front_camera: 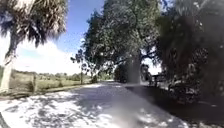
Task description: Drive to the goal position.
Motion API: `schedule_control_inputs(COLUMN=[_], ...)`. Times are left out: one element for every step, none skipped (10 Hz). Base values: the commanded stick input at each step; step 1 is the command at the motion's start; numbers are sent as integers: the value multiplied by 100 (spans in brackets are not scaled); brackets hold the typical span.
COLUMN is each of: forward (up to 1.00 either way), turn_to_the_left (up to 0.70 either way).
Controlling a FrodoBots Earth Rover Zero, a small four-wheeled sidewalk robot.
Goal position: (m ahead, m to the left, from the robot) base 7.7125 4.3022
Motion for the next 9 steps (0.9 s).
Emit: schedule_control_inputs(forward=[70,70,70,70,70,70,70,70,70], turn_to_the_left=[0,0,0,0,0,0,0,0,0])
